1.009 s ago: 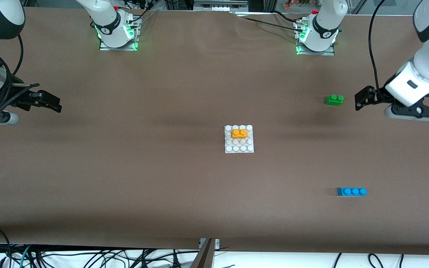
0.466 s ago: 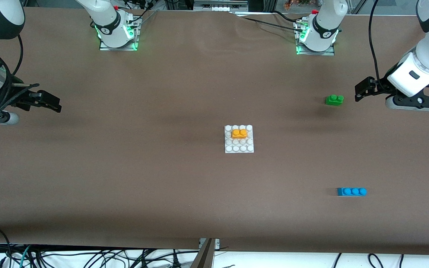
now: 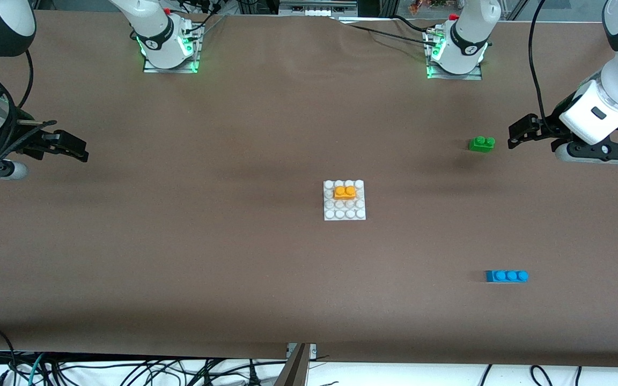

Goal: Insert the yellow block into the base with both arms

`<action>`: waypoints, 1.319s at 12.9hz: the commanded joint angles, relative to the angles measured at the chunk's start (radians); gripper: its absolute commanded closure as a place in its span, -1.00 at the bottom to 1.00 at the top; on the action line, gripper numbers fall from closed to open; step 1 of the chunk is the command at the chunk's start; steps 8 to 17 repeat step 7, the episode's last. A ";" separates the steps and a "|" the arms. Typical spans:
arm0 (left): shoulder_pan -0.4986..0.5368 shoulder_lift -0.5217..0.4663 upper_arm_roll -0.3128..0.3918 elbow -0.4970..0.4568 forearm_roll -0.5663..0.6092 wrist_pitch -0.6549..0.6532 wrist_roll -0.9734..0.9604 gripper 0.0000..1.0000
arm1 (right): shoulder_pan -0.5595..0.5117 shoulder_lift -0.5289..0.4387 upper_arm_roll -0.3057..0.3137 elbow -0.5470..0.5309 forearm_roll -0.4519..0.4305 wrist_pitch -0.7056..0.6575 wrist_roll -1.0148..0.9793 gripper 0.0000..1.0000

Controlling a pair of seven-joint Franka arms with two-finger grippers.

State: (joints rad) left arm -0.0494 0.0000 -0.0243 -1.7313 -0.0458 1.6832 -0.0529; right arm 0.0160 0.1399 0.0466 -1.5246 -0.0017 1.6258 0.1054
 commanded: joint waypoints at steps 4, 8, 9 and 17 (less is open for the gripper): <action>0.005 0.029 0.000 0.059 0.027 -0.027 0.004 -1.00 | -0.005 -0.017 0.004 -0.012 -0.011 -0.001 -0.010 -1.00; 0.006 0.031 0.001 0.059 0.027 -0.027 0.005 -1.00 | -0.004 -0.017 0.004 -0.012 -0.012 0.000 -0.010 -1.00; 0.006 0.031 0.001 0.059 0.027 -0.027 0.005 -1.00 | -0.004 -0.017 0.004 -0.012 -0.012 0.000 -0.010 -1.00; 0.006 0.031 0.001 0.059 0.027 -0.027 0.005 -1.00 | -0.004 -0.017 0.004 -0.012 -0.012 0.000 -0.010 -1.00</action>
